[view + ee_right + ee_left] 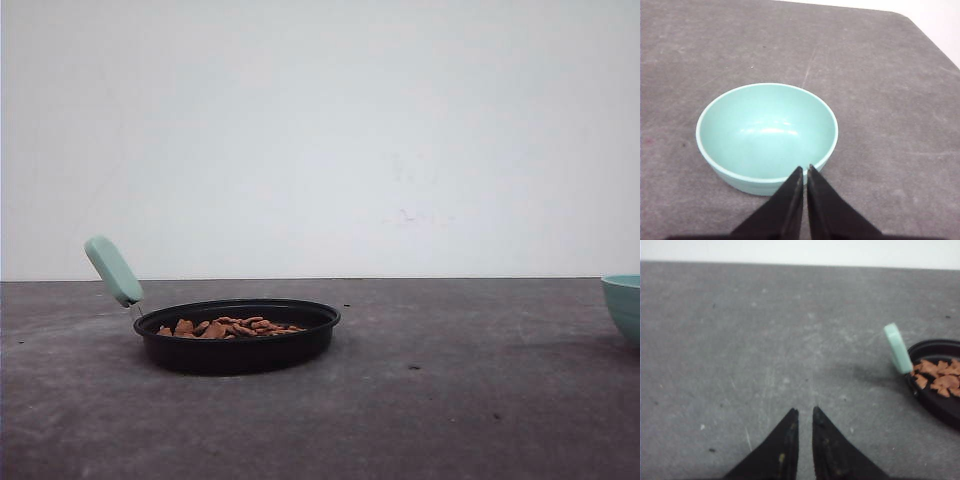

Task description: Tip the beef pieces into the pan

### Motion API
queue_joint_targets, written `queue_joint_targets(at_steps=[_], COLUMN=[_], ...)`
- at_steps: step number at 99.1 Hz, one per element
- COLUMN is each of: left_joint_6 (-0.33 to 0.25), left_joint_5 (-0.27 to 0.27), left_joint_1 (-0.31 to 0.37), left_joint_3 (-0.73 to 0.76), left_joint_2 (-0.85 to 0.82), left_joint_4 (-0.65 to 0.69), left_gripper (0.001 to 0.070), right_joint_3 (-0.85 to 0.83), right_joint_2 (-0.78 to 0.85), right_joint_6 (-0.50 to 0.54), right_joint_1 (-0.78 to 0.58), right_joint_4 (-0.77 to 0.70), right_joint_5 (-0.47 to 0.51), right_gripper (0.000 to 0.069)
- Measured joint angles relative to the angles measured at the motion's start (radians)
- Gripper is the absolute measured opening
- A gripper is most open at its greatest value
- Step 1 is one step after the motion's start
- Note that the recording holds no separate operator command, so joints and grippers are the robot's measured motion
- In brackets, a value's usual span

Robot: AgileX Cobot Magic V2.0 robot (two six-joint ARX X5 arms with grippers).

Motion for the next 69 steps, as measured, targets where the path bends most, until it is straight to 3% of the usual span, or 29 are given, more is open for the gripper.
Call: queue_joint_targets(at_steps=[19,69], left_joint_6=[-0.032,-0.002], left_joint_5=[0.000,-0.022], left_joint_1=[0.002,0.002], left_joint_3=[-0.035,-0.037], left_joint_2=[-0.001,-0.001], left_joint_4=[0.059,0.062], left_gripper=[0.0024,0.0024], right_joint_3=[0.000,0.000], right_joint_2=[0.000,0.000], right_joint_6=[0.000,0.000], right_joint_1=[0.000,0.000], right_joint_4=[0.000,0.000], right_joint_5=[0.000,0.000], right_gripper=[0.0010,0.0010])
